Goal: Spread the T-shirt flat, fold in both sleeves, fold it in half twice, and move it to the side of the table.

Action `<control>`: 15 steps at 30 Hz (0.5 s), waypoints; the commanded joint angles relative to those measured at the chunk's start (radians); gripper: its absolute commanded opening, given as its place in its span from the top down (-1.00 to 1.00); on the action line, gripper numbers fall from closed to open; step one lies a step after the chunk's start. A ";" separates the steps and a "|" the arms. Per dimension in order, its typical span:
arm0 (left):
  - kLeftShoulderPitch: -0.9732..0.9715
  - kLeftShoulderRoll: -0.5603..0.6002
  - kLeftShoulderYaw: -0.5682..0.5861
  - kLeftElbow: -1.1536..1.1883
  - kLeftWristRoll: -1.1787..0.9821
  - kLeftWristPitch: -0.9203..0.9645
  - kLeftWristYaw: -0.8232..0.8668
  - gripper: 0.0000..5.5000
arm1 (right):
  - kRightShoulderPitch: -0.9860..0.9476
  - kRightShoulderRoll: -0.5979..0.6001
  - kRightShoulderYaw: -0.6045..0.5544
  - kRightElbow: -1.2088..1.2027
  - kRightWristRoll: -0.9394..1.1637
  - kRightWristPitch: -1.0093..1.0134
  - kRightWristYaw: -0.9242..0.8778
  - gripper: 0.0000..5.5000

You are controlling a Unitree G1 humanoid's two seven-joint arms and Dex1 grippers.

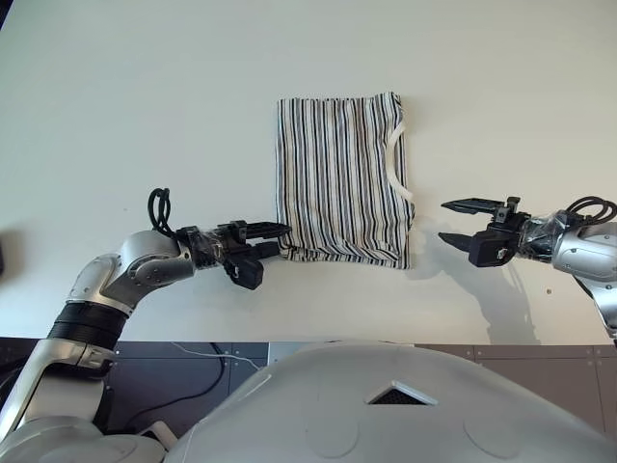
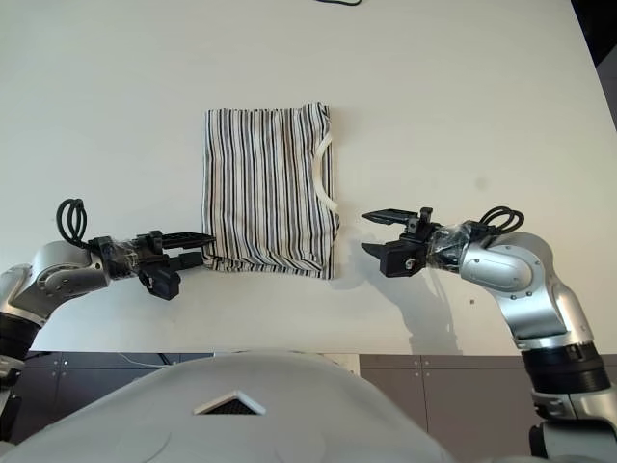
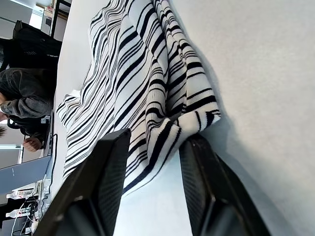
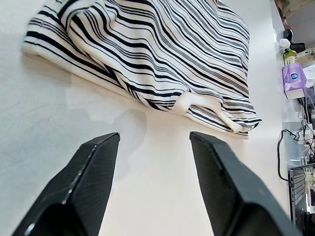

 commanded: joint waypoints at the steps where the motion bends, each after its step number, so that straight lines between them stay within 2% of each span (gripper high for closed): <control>1: 0.035 0.022 -0.041 0.016 0.048 0.001 -0.022 0.36 | -0.018 -0.007 0.014 0.010 0.006 -0.012 -0.003 0.04; 4: 0.060 0.053 -0.048 -0.008 0.009 -0.014 -0.037 0.36 | 0.004 -0.008 0.019 0.010 -0.005 -0.022 -0.017 0.04; 9: 0.043 0.062 -0.069 -0.007 -0.021 -0.008 -0.060 0.68 | 0.021 -0.002 0.031 0.000 -0.025 -0.019 -0.037 0.03; 15: 0.026 0.048 -0.078 0.058 -0.001 0.006 -0.052 0.93 | 0.021 -0.011 0.043 -0.007 -0.029 -0.030 -0.042 0.03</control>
